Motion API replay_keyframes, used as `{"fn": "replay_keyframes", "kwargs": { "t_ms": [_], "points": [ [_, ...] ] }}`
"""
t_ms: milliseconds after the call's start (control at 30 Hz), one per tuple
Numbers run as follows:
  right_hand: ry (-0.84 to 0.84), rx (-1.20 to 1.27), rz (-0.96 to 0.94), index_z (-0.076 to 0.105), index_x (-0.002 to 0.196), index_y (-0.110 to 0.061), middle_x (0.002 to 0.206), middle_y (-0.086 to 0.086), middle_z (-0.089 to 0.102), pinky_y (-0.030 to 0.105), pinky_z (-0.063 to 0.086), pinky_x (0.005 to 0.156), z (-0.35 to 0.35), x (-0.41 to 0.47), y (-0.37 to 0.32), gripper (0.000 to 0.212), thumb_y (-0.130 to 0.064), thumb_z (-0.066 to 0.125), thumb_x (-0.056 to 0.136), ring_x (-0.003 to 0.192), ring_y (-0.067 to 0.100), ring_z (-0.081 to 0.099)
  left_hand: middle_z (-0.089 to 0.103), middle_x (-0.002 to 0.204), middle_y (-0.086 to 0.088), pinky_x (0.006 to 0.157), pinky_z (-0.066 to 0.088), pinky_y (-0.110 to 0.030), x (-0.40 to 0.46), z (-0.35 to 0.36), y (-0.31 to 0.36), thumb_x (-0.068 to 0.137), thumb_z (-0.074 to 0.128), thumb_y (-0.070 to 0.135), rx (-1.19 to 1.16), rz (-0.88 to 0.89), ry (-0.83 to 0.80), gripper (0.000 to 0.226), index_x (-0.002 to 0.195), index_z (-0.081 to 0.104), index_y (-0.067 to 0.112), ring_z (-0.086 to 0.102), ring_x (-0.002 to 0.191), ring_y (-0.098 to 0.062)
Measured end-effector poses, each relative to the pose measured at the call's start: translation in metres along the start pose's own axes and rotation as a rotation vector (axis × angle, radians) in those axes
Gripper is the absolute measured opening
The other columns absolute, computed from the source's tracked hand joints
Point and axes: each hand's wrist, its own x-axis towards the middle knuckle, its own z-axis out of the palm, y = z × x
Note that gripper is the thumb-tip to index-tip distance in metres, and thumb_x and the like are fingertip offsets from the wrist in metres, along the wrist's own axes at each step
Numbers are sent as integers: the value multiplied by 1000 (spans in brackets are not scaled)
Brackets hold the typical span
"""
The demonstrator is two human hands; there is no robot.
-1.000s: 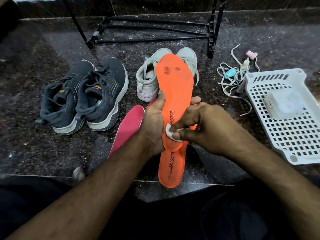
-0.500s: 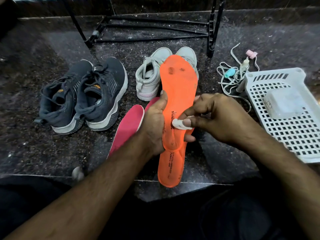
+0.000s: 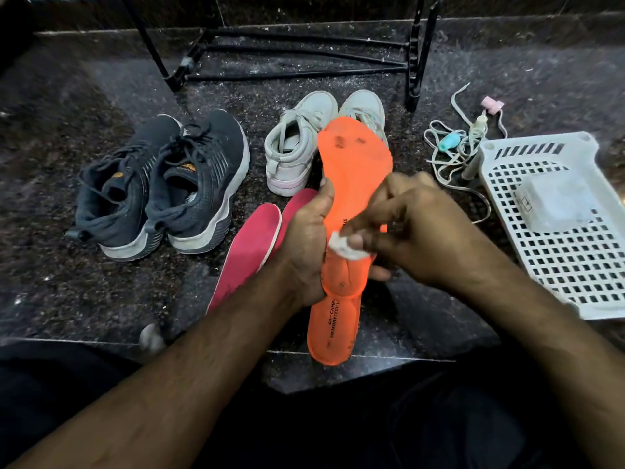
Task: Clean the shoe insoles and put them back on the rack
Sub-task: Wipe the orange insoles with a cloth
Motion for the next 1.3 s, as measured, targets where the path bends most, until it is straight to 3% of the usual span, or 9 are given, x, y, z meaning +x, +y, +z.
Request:
{"fn": "replay_keyframes", "kwargs": {
  "t_ms": [133, 233, 367, 567, 667, 833, 1067, 1167, 1300],
  "points": [
    [277, -66, 189, 77, 98, -36, 83, -7, 53, 27, 33, 76, -5, 8, 12, 13, -34, 74, 86, 96, 22, 49, 74, 95, -5, 49, 58, -49, -3, 3, -4, 99, 22, 66, 80, -30, -50, 62, 120, 60, 22, 73, 79, -23],
    [95, 55, 56, 78, 97, -35, 81, -8, 60, 32, 43, 80, 4, 5, 3, 14, -29, 77, 84, 88, 16, 55, 74, 96, -8, 64, 60, -48, -1, 2, -1, 100, 25, 65, 19, -4, 5, 66, 115, 67, 17, 72, 82, -26],
    [-237, 77, -140, 78, 95, -40, 79, -13, 59, 35, 44, 83, 6, -3, -3, 15, -36, 79, 80, 89, 14, 52, 68, 124, -21, 97, 53, -38, 0, 0, 6, 101, 22, 64, -52, 28, 25, 83, 119, 70, -1, 67, 111, -31],
    [118, -22, 82, 77, 95, -34, 77, -12, 49, 33, 42, 77, -6, 5, 15, 11, -30, 75, 85, 88, 21, 52, 73, 84, -5, 48, 58, -44, -2, 2, -1, 99, 21, 67, 125, -21, -11, 67, 111, 64, 18, 72, 70, -23],
    [218, -21, 128, 77, 96, -32, 77, -10, 50, 33, 43, 76, 1, 8, 13, 11, -31, 73, 87, 87, 26, 54, 72, 91, -6, 49, 58, -46, -1, 2, -3, 98, 24, 67, 88, -44, -21, 64, 114, 63, 18, 73, 74, -24],
    [-161, -12, -112, 78, 96, -35, 82, -7, 58, 23, 32, 73, 1, -2, -3, 12, -31, 77, 84, 85, 15, 47, 66, 98, -11, 75, 49, -37, 2, 0, 1, 101, 29, 61, -57, 14, 48, 63, 104, 67, 11, 61, 84, -27],
    [273, -2, 223, 77, 94, -31, 81, -8, 51, 28, 41, 73, -9, 11, 26, 8, -29, 74, 87, 89, 22, 57, 75, 107, -2, 48, 58, -43, -1, 2, -4, 101, 17, 64, 116, 9, -63, 64, 121, 63, 24, 75, 87, -28],
    [95, 165, 160, 78, 92, -32, 84, -8, 57, 34, 53, 75, -3, 9, 19, 10, -28, 79, 82, 82, 13, 63, 73, 106, -8, 51, 59, -46, 0, 0, -2, 100, 22, 65, 97, 4, 15, 68, 120, 66, 17, 73, 82, -27],
    [-226, 127, -75, 79, 91, -36, 80, -9, 55, 24, 45, 79, -1, 1, 1, 16, -34, 84, 76, 82, 7, 54, 75, 94, -11, 78, 58, -37, 3, -1, 0, 103, 29, 58, -91, 51, 52, 67, 97, 75, 9, 72, 81, -26]
  ]
}}
